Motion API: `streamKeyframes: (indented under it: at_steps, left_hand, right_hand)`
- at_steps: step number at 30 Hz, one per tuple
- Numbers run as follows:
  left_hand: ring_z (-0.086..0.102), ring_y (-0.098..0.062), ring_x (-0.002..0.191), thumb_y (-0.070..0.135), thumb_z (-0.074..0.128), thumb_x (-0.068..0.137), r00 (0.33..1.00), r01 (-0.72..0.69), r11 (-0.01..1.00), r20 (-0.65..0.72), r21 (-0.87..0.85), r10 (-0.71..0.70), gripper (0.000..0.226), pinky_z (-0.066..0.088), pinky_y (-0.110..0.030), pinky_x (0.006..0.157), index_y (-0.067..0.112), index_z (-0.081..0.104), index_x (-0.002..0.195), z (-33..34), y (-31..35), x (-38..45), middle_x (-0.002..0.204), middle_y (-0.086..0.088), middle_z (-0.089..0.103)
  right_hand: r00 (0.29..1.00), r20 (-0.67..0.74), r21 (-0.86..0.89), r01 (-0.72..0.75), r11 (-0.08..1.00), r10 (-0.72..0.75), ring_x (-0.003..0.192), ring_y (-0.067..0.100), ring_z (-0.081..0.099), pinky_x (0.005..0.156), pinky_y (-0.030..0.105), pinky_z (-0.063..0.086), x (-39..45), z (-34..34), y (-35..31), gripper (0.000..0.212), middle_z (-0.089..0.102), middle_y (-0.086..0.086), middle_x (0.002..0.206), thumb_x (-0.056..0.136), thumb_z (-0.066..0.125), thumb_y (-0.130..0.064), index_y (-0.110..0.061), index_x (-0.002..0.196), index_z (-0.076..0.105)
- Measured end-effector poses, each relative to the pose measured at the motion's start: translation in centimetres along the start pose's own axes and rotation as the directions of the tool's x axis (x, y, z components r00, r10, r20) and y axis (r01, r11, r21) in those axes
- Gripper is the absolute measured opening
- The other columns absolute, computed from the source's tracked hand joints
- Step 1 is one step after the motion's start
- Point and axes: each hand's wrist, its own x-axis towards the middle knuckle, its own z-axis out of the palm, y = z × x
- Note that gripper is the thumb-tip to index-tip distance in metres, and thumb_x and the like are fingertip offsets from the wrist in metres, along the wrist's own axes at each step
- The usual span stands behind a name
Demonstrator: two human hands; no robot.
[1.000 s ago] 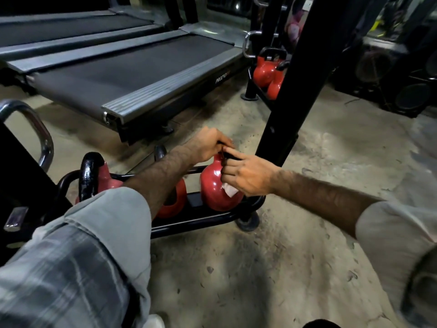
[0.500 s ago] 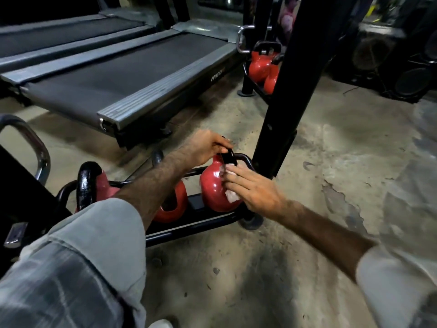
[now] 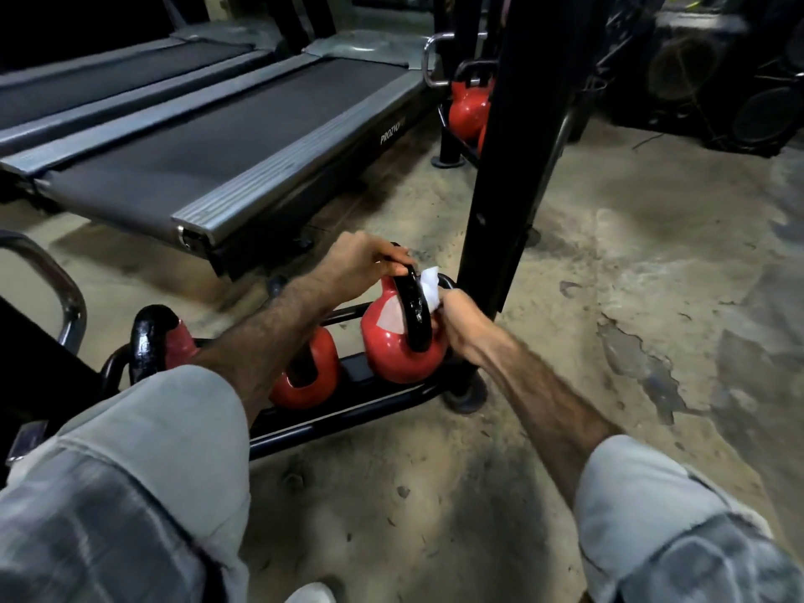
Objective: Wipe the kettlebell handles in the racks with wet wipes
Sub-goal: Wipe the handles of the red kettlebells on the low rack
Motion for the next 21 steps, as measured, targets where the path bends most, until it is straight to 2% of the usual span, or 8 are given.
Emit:
streamKeyframes:
  at_steps: [3, 6, 10, 13, 15, 16, 19, 21]
  left_hand:
    - [0.061, -0.005, 0.112, 0.016, 0.075, 0.079, 1.0, 0.019, 1.0, 0.005, 0.009, -0.019, 0.02, 0.041, -0.024, 0.106, 0.02, 0.075, 0.099, 0.0, 0.2, 0.3, 0.11, 0.002, 0.072]
    - [0.062, -0.006, 0.111, 0.018, 0.075, 0.079, 0.999, 0.039, 0.999, 0.004, -0.017, -0.039, 0.02, 0.043, -0.028, 0.106, 0.018, 0.075, 0.099, 0.0, 0.1, 0.1, 0.111, 0.001, 0.071]
    - [0.06, -0.005, 0.112, 0.016, 0.075, 0.08, 0.999, 0.042, 0.999, -0.002, -0.021, -0.042, 0.021, 0.041, -0.022, 0.105, 0.016, 0.075, 0.1, -0.1, 0.4, -0.1, 0.112, 0.001, 0.071]
    - [0.061, -0.005, 0.112, 0.013, 0.074, 0.08, 0.999, 0.039, 0.999, -0.005, -0.031, -0.039, 0.019, 0.042, -0.024, 0.105, 0.016, 0.075, 0.099, -0.1, 0.4, -0.1, 0.111, 0.001, 0.071]
    - [0.062, -0.005, 0.11, 0.013, 0.074, 0.08, 0.999, 0.048, 0.998, -0.015, -0.051, -0.049, 0.017, 0.043, -0.026, 0.105, 0.018, 0.076, 0.097, 0.1, 0.3, -0.1, 0.109, 0.001, 0.072]
    - [0.062, -0.005, 0.109, 0.013, 0.075, 0.08, 0.998, 0.053, 0.997, -0.022, -0.053, -0.054, 0.017, 0.043, -0.027, 0.105, 0.018, 0.076, 0.096, 0.1, 0.3, 0.0, 0.108, 0.001, 0.072]
    - [0.062, -0.004, 0.109, 0.015, 0.076, 0.078, 0.998, 0.058, 0.997, 0.0, -0.057, -0.058, 0.018, 0.043, -0.028, 0.106, 0.019, 0.076, 0.096, 0.1, 0.2, 0.2, 0.108, 0.002, 0.072]
    - [0.062, -0.003, 0.109, 0.016, 0.076, 0.078, 0.998, 0.063, 0.996, 0.011, -0.059, -0.062, 0.018, 0.043, -0.027, 0.106, 0.019, 0.076, 0.096, -0.1, 0.2, 0.1, 0.108, 0.003, 0.072]
  right_hand:
    - [0.976, -0.098, -0.309, 0.156, 0.938, -0.195, 0.074, 0.011, 0.063, 0.071, 0.03, 0.05, -2.2, -1.2, 1.4, 0.028, 0.069, -0.004, 0.078, 0.086, 0.056, -0.037, -0.013, 0.087, 0.07]
    - [0.866, -0.042, -0.615, 0.37, 0.696, -0.498, 0.104, 0.022, 0.064, 0.093, 0.034, 0.05, -6.0, -0.9, 2.4, 0.034, 0.072, 0.005, 0.11, 0.096, 0.051, -0.035, -0.024, 0.126, 0.065]
    - [0.871, -0.094, -0.741, 0.263, 0.618, -0.483, 0.112, 0.037, 0.057, 0.093, 0.038, 0.043, -6.5, 0.7, 0.3, 0.04, 0.066, 0.017, 0.119, 0.104, 0.037, -0.036, -0.019, 0.134, 0.056]
    - [0.985, -0.122, -0.193, 0.097, 0.976, -0.122, 0.095, 0.029, 0.064, 0.079, 0.032, 0.05, -3.7, 1.8, -2.7, 0.05, 0.067, 0.011, 0.105, 0.103, 0.037, -0.046, -0.008, 0.12, 0.064]
    - [0.999, 0.03, 0.348, -0.046, 0.936, 0.038, 0.081, 0.025, 0.065, 0.077, 0.034, 0.058, -2.8, 1.9, -3.2, 0.05, 0.064, 0.011, 0.101, 0.104, 0.04, -0.041, 0.001, 0.119, 0.062]
    - [0.997, 0.06, 0.376, -0.074, 0.924, 0.055, 0.077, 0.026, 0.067, 0.074, 0.037, 0.06, -2.5, 1.8, -3.0, 0.046, 0.066, 0.012, 0.097, 0.104, 0.043, -0.039, 0.001, 0.112, 0.064]
    - [0.994, -0.037, -0.124, 0.094, 0.988, -0.099, 0.08, 0.026, 0.07, 0.077, 0.035, 0.055, -3.6, 0.3, -1.5, 0.037, 0.073, 0.009, 0.087, 0.098, 0.049, -0.037, -0.007, 0.089, 0.07]
    - [0.925, -0.064, -0.549, 0.281, 0.787, -0.375, 0.097, 0.022, 0.064, 0.087, 0.033, 0.049, -4.8, -0.9, -0.1, 0.032, 0.072, 0.003, 0.096, 0.098, 0.049, -0.037, -0.014, 0.097, 0.071]
